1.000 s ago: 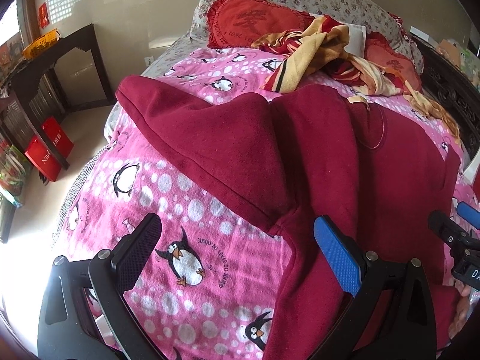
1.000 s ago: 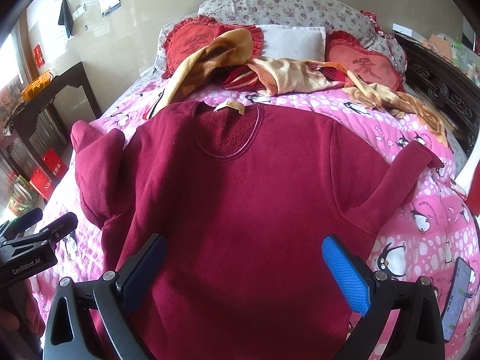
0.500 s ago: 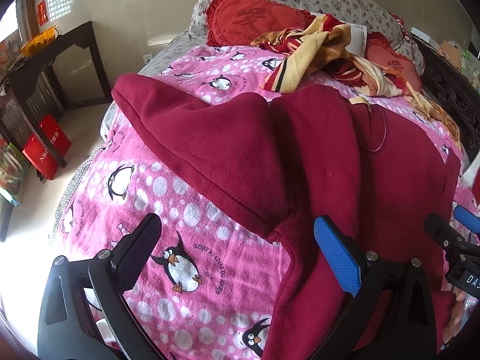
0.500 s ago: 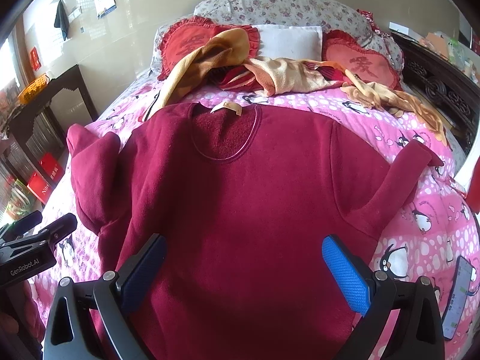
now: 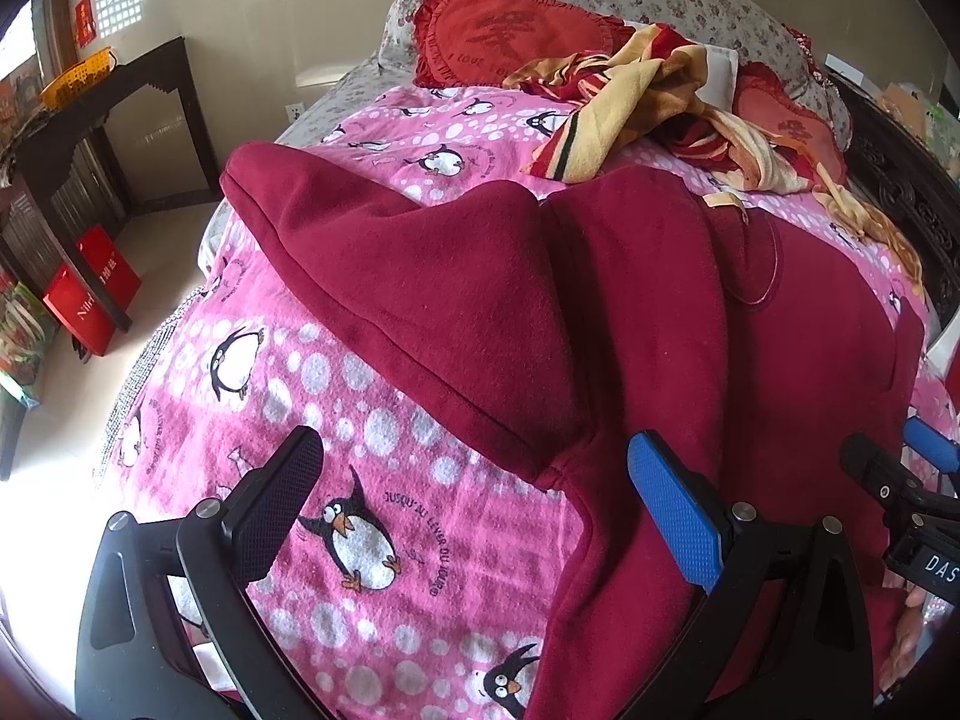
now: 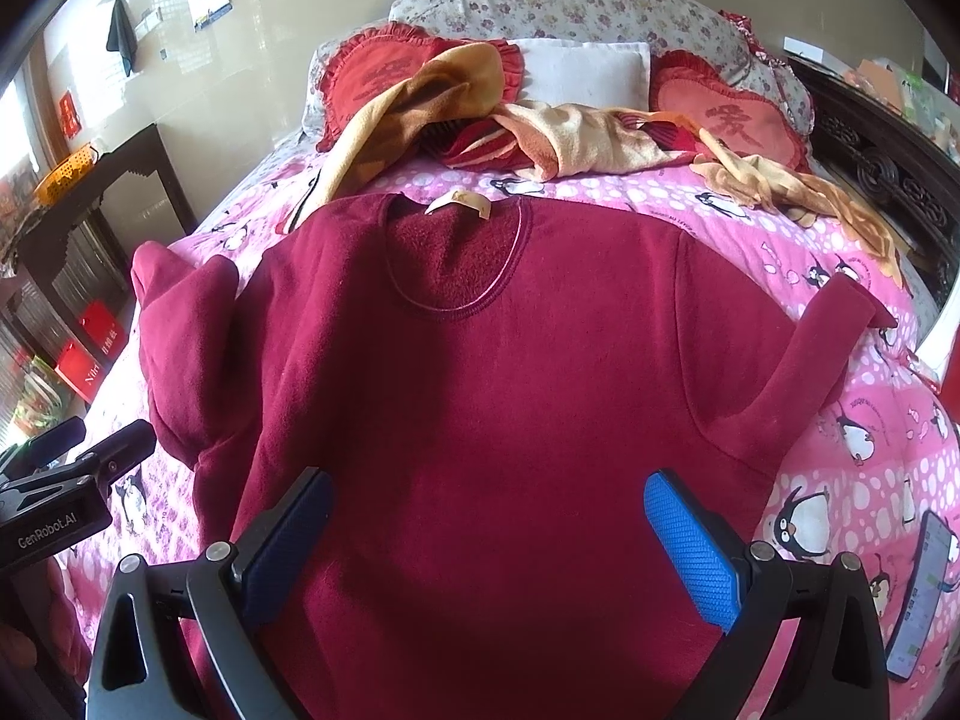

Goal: Fold small clothes

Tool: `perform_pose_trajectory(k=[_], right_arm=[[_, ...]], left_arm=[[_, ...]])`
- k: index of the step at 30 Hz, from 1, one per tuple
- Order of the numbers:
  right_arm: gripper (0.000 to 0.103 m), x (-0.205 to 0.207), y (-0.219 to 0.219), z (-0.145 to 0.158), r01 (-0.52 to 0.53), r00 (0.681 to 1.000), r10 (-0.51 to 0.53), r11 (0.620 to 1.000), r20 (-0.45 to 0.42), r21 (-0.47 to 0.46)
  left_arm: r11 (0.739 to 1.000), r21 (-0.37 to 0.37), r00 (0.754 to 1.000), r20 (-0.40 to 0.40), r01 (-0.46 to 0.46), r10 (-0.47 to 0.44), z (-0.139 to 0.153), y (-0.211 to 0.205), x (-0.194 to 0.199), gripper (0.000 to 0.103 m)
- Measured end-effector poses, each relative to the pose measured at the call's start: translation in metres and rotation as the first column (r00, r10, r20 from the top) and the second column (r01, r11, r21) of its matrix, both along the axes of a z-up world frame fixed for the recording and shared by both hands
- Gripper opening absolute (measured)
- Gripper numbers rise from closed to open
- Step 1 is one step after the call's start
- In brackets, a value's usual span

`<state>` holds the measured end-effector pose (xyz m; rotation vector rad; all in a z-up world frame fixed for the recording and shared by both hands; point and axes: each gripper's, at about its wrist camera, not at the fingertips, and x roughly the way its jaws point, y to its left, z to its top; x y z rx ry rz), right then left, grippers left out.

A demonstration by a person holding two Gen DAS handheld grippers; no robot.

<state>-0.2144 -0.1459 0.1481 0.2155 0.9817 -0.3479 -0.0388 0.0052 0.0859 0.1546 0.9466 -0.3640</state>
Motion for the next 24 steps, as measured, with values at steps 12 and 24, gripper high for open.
perform_pose_trajectory(k=[12, 24], right_arm=[[0.103, 0.0028, -0.001, -0.0029, 0.005, 1.0, -0.005, 1.0, -0.006, -0.001], [0.103, 0.0025, -0.004, -0.004, 0.022, 1.0, -0.022, 1.0, -0.005, 0.003]], left_arm=[[1.0, 0.0, 1.0, -0.002, -0.011, 0.011, -0.0021, 0.0, 0.0031, 0.102], [1.0, 0.0, 1.0, 0.001, -0.005, 0.005, 0.0001, -0.003, -0.0005, 0.102]])
